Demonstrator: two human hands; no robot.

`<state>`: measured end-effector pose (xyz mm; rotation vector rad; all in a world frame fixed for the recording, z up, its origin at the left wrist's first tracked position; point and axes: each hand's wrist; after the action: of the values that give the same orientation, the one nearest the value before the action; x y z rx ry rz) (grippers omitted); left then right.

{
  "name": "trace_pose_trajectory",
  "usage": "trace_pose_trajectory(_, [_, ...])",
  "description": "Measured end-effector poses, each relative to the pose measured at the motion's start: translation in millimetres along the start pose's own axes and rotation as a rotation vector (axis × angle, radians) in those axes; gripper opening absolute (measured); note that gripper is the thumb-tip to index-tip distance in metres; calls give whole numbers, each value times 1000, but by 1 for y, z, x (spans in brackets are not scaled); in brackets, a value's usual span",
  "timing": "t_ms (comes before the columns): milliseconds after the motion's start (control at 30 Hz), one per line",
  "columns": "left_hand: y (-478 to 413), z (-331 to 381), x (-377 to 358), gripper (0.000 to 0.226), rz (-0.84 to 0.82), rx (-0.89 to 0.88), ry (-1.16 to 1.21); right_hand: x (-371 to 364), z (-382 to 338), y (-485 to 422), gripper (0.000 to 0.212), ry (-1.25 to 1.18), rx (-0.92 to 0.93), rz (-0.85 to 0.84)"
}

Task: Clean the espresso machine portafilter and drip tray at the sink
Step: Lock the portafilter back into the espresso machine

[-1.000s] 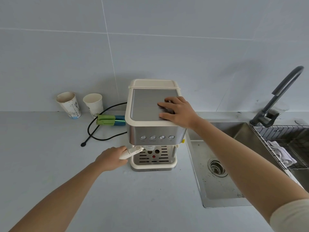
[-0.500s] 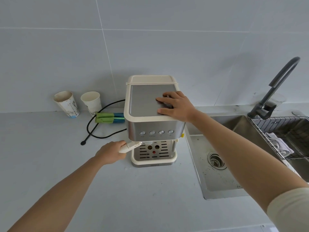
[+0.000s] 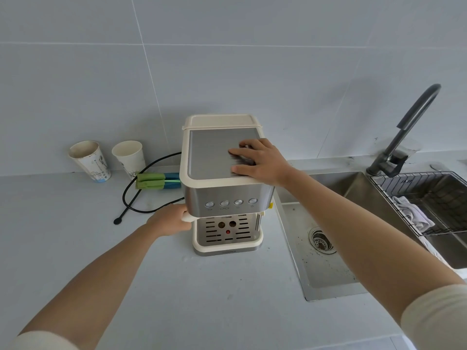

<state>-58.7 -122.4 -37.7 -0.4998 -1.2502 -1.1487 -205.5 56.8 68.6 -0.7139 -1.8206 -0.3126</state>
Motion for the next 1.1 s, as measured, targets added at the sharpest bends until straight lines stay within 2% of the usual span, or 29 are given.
trace_pose_trajectory(67, [-1,3,2,10,-9,0,18,-1,0,0,51,-4,0,4])
trace_pose_trajectory(267, [-3,2,8,32,-28,-8,19,-1,1,-1,51,4,6,-10])
trace_pose_trajectory(367, [-2,1,12,33,-20,-3,-1,0,1,-1,51,4,6,-6])
trace_pose_trajectory(667, [6,5,14,27,7,8,5,0,0,-1,51,6,7,-10])
trace_pose_trajectory(767, [13,8,8,8,35,22,42,0,0,-1,51,3,1,-13])
trace_pose_trajectory(1000, [22,18,-10,19,20,154,223,0,0,-1,51,-8,-4,-4])
trace_pose_trajectory(1100, [20,18,-8,32,-31,181,299,-1,0,-1,51,-15,-14,3])
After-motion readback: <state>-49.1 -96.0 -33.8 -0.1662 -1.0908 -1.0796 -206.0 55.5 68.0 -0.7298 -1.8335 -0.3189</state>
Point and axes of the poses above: each hand's wrist, its own y-axis away from the middle knuckle, its own x-axis out of the back of the hand, z = x × y, and after that the axes turned 3 degrees about z, right-handed
